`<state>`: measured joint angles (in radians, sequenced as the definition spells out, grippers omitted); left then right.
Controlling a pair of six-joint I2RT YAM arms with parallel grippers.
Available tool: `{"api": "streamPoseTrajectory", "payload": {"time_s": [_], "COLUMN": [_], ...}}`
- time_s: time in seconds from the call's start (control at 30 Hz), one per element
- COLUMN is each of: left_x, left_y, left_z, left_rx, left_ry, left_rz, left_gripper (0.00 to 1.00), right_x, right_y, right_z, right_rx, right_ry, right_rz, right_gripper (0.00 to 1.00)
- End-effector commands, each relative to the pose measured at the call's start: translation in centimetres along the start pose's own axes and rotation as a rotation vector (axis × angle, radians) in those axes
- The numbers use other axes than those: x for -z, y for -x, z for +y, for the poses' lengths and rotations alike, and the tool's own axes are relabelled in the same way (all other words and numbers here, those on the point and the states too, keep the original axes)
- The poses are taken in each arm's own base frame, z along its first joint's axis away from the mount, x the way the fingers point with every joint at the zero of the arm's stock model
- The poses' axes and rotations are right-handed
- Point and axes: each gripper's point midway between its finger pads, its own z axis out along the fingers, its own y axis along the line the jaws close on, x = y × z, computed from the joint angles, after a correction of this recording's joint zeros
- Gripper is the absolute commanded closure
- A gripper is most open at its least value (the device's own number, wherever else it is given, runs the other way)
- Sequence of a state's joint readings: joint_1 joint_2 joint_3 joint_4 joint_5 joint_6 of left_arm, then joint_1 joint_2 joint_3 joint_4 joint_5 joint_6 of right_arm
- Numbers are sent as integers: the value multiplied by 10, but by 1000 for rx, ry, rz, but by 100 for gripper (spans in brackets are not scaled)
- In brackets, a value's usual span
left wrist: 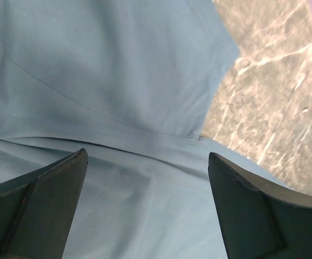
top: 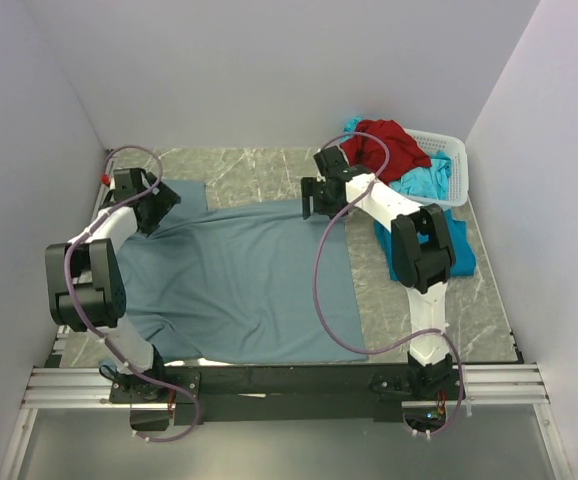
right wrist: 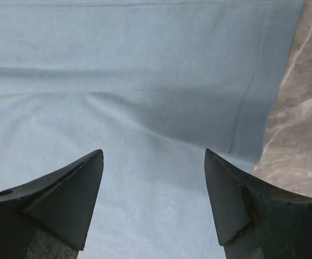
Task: Fold and stack the t-shirts
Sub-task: Flatten the tshirt out
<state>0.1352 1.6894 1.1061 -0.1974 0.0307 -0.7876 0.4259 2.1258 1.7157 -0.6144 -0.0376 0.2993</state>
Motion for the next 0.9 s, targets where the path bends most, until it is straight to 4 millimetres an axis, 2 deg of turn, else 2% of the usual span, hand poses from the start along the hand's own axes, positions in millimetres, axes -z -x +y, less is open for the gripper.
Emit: {"api": "streamPoseTrajectory", "payload": {"time_s": [0.0,0.1,0.2,0.23,0.3,0.37,0.4,0.43,0.47,0.53,0.7,0.73,0.87], "left_x": [-7,-20,-37,-47,-56,-73,-78,-89,-95,-108,-132,-139,-153], "left_y": [3,-1,2,3,10,4,3,4,2,7,14,18,28], "left_z": [0,-1,-2,-1,-6,0,-1,-2,0,-7,-22,-31,-48], "left_rx": [-31,-46,-57,-61,-65,-67,-66,-64,-64,-66,-56,-60,-61], "left_ry": [-2,-4,3,16,20,42,44,48,63,50,20,-8,-68], "left_rz": [4,20,16,23,20,47,56,65,80,88,112,111,99], "left_gripper": [1,0,0,1,1,0,1,1,1,0,1,1,1], "right_x": [11,1,-11,-10,-25,-38,-42,-39,-52,-54,-63,-62,-61], "right_y": [3,-5,-4,6,0,9,6,22,17,19,46,54,78], "right_z": [11,11,10,14,10,10,5,9,4,-1,-3,-3,0], "right_rx": [8,25,32,35,49,64,62,66,65,66,54,51,59], "right_ry": [24,13,-5,-1,-18,-26,-42,-34,-45,-52,5,28,61], "right_rz": [-41,-7,12,-5,38,48,80,51,82,106,69,53,-17], "right_gripper": [18,18,18,18,18,18,18,18,18,18,17,16,12]}}
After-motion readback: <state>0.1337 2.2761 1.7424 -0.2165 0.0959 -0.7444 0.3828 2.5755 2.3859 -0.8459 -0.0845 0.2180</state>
